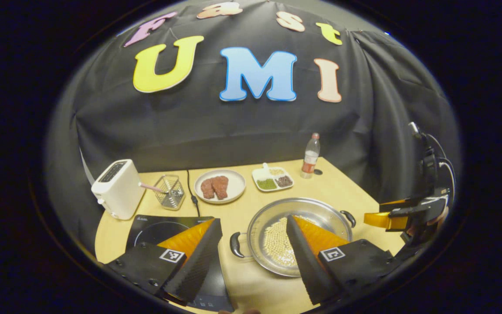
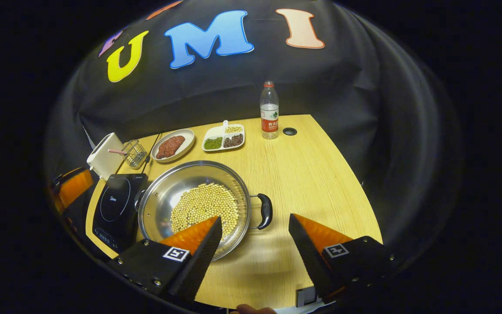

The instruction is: First push the handle of the pot to place it horizontally, then grasp the pot with both hands and set it on the induction cooktop.

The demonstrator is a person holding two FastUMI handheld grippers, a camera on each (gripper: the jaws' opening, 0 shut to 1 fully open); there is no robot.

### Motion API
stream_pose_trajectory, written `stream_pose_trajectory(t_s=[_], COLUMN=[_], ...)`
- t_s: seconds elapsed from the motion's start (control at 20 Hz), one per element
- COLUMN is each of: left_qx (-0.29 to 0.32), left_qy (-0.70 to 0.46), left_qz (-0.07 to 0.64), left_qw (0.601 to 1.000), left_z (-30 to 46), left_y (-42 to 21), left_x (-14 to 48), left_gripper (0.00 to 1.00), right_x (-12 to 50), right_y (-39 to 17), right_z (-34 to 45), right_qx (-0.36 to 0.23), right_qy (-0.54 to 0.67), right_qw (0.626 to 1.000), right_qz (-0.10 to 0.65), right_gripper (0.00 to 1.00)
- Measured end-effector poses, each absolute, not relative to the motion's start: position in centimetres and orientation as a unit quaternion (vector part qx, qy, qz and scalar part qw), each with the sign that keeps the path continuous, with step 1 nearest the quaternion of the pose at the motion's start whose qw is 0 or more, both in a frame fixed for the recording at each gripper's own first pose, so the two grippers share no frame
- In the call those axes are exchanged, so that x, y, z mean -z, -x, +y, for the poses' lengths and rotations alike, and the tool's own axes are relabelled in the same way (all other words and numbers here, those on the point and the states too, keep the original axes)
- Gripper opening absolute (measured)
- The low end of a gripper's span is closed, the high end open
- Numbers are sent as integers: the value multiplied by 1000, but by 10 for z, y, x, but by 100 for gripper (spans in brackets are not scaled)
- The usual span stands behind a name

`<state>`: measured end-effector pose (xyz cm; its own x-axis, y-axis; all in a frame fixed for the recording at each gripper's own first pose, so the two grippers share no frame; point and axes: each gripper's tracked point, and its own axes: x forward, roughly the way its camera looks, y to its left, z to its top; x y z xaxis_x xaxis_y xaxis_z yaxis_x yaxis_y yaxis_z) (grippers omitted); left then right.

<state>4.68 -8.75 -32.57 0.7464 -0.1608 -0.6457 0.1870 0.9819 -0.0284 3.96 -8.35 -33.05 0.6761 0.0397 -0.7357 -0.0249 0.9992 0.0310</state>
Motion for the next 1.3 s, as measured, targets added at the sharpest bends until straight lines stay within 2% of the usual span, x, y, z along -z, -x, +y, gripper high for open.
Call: stream_pose_trajectory(t_s=[0.55, 0.6, 0.65, 0.75, 0.8, 0.9, 1.1, 1.25, 1.3], left_qx=[87, 85, 84, 81, 79, 77, 79, 82, 83], left_qy=[-17, -19, -20, -20, -20, -16, -12, -13, -15], left_qz=[442, 448, 452, 459, 463, 470, 478, 482, 485], left_qw=[892, 890, 888, 884, 882, 879, 875, 872, 871], left_z=[-77, -75, -74, -72, -70, -70, -72, -75, -75], left_y=[-60, -60, -60, -62, -64, -67, -73, -76, -75], left_x=[454, 460, 465, 475, 479, 487, 498, 504, 506], left_gripper=[98, 96, 99, 98, 100, 96, 98, 95, 91], right_x=[367, 370, 372, 379, 383, 393, 415, 430, 435], right_y=[-67, -70, -74, -80, -82, -87, -98, -102, -103], right_z=[-87, -87, -87, -88, -87, -87, -90, -92, -90], right_qx=[14, 15, 18, 21, 21, 23, 32, 39, 37], right_qy=[-14, -14, -14, -15, -17, -15, -11, -16, -20], right_qw=[913, 913, 913, 911, 910, 906, 896, 887, 886], right_qz=[406, 407, 408, 412, 414, 422, 442, 459, 462], right_gripper=[96, 96, 97, 96, 96, 96, 96, 96, 96])
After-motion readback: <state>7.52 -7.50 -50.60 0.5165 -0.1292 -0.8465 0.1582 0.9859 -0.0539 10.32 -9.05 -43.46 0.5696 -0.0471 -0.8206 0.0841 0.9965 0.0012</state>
